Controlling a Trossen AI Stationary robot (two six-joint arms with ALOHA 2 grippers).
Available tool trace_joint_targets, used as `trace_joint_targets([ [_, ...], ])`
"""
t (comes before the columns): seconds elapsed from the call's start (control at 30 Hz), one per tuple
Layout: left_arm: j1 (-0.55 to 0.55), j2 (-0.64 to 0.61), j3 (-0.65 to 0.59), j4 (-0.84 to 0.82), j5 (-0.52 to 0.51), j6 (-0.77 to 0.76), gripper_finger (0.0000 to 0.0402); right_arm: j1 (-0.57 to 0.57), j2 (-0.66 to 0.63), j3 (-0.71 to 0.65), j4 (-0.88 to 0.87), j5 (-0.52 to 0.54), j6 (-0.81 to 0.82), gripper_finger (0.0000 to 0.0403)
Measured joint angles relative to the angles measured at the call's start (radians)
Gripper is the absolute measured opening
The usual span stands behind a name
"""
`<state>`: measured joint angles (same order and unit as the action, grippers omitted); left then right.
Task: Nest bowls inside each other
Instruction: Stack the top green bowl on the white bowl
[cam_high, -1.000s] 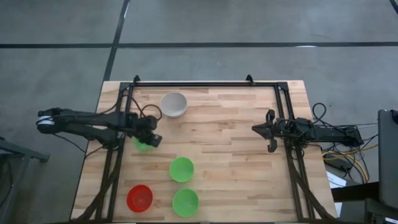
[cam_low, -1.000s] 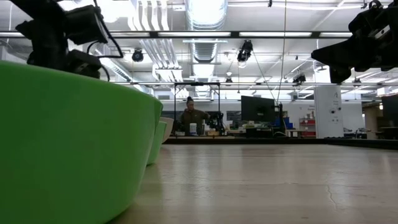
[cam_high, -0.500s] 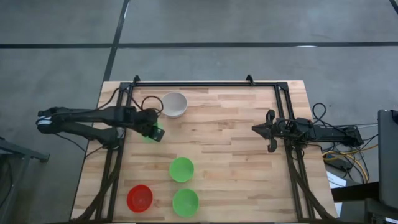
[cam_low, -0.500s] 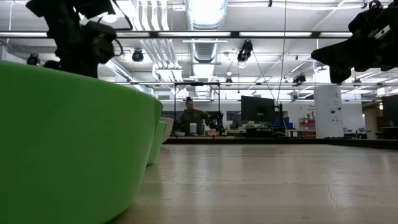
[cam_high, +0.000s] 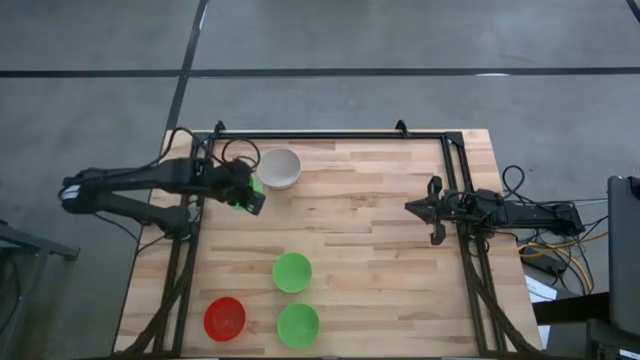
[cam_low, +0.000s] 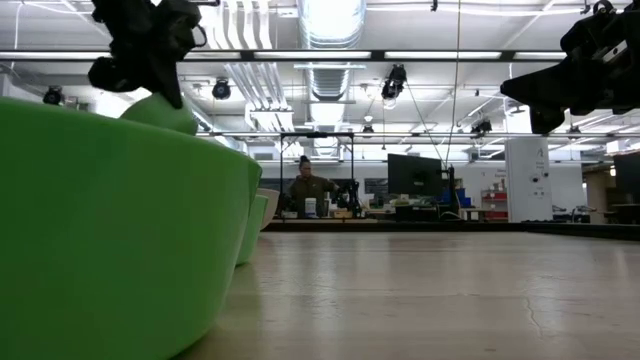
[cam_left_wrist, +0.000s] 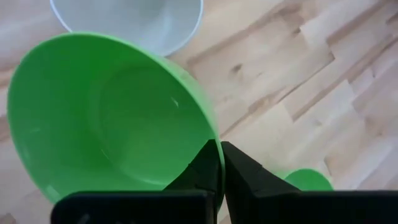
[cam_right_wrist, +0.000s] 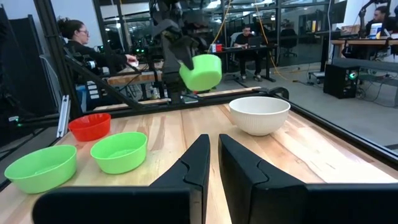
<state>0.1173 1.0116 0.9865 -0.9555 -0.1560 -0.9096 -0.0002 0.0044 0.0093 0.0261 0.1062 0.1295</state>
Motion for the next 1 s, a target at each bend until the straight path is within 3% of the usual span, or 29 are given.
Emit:
trace_joint_targets([
  [0.57,0.076,0.280,0.309,-0.119,-0.104,-0.056,0.0009,0.000,0.000,0.000,0.000,0.000,-0.001,0.0034],
  [0.83,0.159,0.356,0.409,-0.181,-0.104,0.052,0.0010,0.000,0.000,0.000,0.000,0.000,0.000,0.0034],
  [1.0,0.218,0.380,0.414,-0.187,-0.032,0.168,0.0012,0.000,0.000,0.000,0.000,0.000,0.000,0.0034],
])
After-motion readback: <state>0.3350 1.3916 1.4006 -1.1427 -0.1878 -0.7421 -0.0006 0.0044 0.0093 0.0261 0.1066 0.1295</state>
